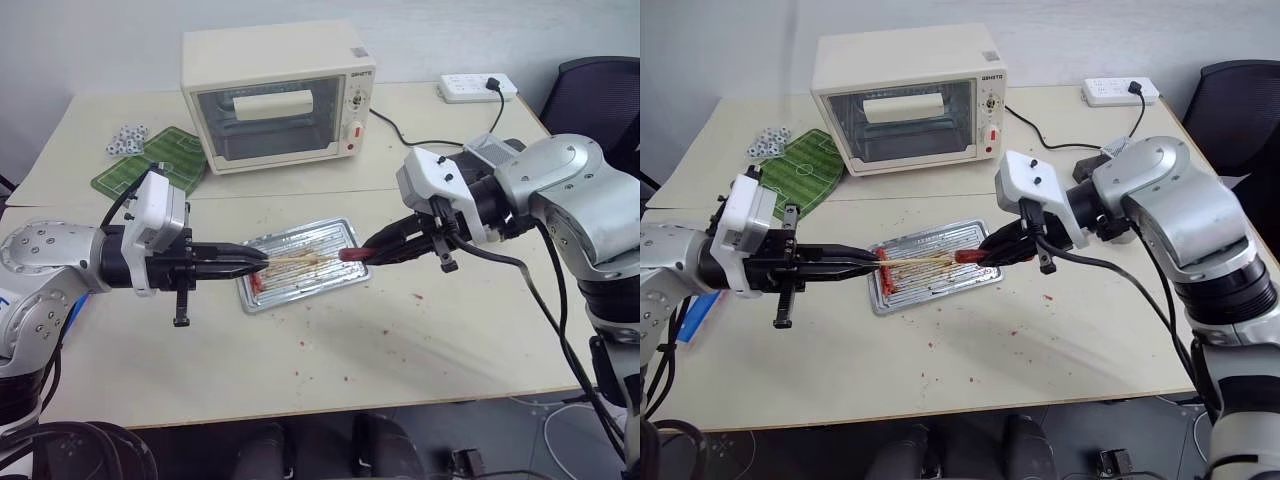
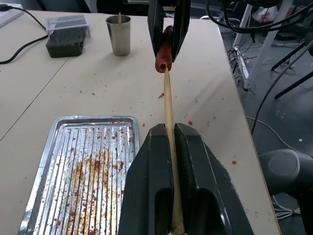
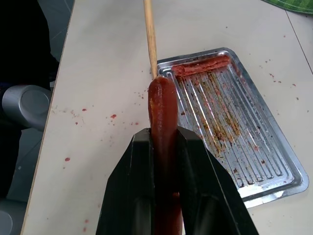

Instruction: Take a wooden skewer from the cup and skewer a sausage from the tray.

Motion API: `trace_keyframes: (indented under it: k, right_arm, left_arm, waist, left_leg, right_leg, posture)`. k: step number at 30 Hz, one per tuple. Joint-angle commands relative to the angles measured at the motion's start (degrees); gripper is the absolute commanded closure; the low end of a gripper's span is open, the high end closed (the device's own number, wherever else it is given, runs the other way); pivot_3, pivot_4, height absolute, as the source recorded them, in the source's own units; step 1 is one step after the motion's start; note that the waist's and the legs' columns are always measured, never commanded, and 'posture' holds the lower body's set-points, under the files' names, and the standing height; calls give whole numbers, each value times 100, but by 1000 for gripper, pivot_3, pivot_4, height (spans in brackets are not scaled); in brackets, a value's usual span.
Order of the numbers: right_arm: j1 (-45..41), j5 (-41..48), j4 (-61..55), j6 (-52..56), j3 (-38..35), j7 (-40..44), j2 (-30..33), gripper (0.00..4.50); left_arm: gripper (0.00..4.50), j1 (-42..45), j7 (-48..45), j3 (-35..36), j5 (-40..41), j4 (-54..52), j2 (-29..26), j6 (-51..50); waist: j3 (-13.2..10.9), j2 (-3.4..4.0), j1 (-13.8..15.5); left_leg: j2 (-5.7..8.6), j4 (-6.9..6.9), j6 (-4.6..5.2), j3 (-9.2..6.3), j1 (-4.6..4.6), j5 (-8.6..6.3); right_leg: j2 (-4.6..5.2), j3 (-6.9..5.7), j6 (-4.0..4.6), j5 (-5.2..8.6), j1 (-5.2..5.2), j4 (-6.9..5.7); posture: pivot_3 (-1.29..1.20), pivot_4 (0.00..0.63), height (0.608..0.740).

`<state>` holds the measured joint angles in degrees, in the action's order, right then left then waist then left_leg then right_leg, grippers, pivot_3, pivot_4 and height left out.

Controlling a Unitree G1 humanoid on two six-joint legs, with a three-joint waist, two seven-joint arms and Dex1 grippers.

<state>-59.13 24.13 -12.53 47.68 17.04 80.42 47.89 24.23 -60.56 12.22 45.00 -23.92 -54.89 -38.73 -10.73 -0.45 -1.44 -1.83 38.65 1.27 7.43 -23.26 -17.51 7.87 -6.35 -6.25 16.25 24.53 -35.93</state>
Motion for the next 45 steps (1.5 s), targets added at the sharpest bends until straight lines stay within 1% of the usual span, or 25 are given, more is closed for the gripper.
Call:
trace_keyframes:
  k: [1,18,31,37,41,42,44,45]
  right_arm:
    - [-10,144,-266,-112,-239,14,54,3902]
    - [34,138,-197,-149,-292,-82,67,3902]
    - [-218,573,-523,168,-274,-280,-253,3902]
    - [-286,631,-568,190,-291,-370,-361,3902]
    - [-274,639,-456,334,-413,-581,-348,3016]
    - [-271,626,-439,317,-428,-632,-346,2653]
    - [-353,578,-224,275,-588,-788,-336,2000]
    - [-447,572,-38,289,-716,-886,-343,2000]
  left_arm:
    - [4500,81,-2,27,-28,-23,16,113]
    - [4500,-80,-34,136,-32,-101,-9,139]
    - [4500,348,51,-362,-198,-8,324,235]
    - [4500,263,67,-360,-334,50,355,325]
    - [4500,-91,343,-52,-361,-60,360,323]
    - [4500,-156,397,-1,-364,-89,358,326]
    - [4500,-475,759,371,-355,-222,416,282]
    - [4500,-664,978,603,-344,-327,470,252]
  waist:
    - [0,0,0]
    - [0,0,1]
    - [0,0,7]
    - [0,0,3]
    - [0,0,1]
    - [0,0,2]
    - [0,0,1]
    - [0,0,1]
  left_leg:
    - [0,0,0,0,0,0]
    - [0,9,2,-1,-1,-1]
    - [0,26,0,-3,-4,-10]
    - [-1,32,-2,-1,-4,-15]
    - [-3,33,-2,-1,-4,-15]
    - [-6,32,-2,-2,-4,-15]
    - [-6,33,-3,-1,-4,-17]
    - [-9,35,-2,-1,-4,-17]
  right_leg:
    - [0,0,0,0,0,0]
    - [-2,2,0,0,-1,-4]
    - [-9,4,0,0,-3,-7]
    - [-19,6,0,0,-4,-7]
    - [-18,8,0,0,-4,-7]
    - [-18,8,0,0,-3,-8]
    - [-19,9,0,0,-4,-7]
    - [-19,10,0,0,-4,-7]
  posture:
    - [0,150,740]
    - [0,150,740]
    - [0,150,740]
    - [0,150,740]
    - [0,150,740]
    - [0,150,740]
    - [0,150,740]
    - [0,150,740]
